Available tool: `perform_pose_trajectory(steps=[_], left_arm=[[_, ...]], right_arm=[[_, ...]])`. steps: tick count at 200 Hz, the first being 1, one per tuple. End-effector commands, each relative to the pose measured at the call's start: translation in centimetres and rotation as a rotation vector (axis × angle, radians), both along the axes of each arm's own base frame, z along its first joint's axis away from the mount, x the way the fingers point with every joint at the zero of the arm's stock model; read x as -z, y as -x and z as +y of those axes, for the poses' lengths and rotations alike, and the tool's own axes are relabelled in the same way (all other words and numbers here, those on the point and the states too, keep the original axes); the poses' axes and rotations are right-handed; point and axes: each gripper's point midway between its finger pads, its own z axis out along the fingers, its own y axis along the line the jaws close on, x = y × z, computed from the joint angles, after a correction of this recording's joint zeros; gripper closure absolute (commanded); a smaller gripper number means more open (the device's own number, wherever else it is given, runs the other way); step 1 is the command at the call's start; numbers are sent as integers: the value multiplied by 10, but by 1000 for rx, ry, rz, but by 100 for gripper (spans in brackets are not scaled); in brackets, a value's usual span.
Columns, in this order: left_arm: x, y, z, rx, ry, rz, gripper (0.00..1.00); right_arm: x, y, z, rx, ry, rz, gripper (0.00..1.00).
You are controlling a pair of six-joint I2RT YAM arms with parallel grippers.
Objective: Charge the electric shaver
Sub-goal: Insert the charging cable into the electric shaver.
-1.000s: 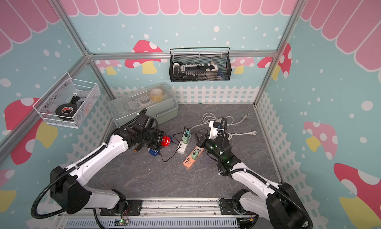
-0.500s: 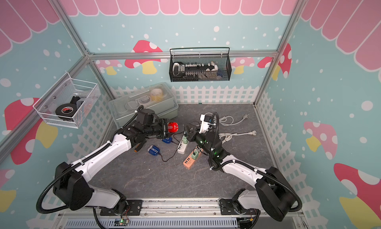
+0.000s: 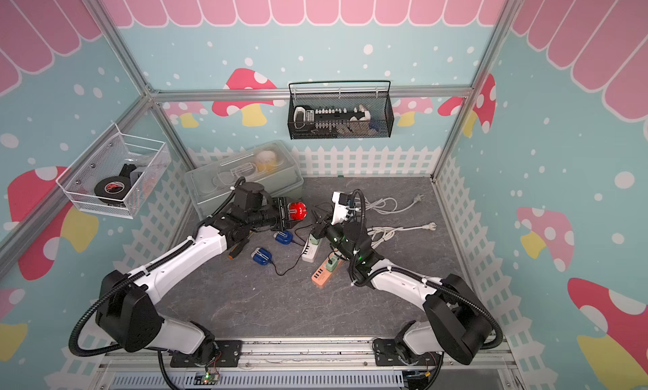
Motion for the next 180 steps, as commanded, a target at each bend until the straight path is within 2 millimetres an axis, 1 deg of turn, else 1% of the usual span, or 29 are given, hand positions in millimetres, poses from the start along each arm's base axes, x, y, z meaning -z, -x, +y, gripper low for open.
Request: perform_pose_trajectory(steps=[1,13,34,45,62,94,128,180], left_arm=[[-28,-10,-5,-153,270,213,100],[-28,-12,-4,-161,273,212,100],[-32,-14,-6,-148,280,204,100],[-33,-15,-6,-144,281,202,100],[-32,-14,-6,-144,280,207,100],[-33,-14,-8,-135,282,208,100],[-34,-14,-8,-133,286,206,100],[-35,-15,-10,-124,292,202,100]], right_arm=[[-24,-3,1,19,-16,-99,100],[-23,-3,0,26,-14,-103,100],[-15,-3,-3,41,1,-102,100],[-15,-3,-4,49,-3,-119,100],[-17,-5,-2,47,-11,-137,100],[-15,-10,5,36,-8,-137,100],[-12,-13,2,62,-4,-139,100],[-5,-15,5,54,6,-130,100]])
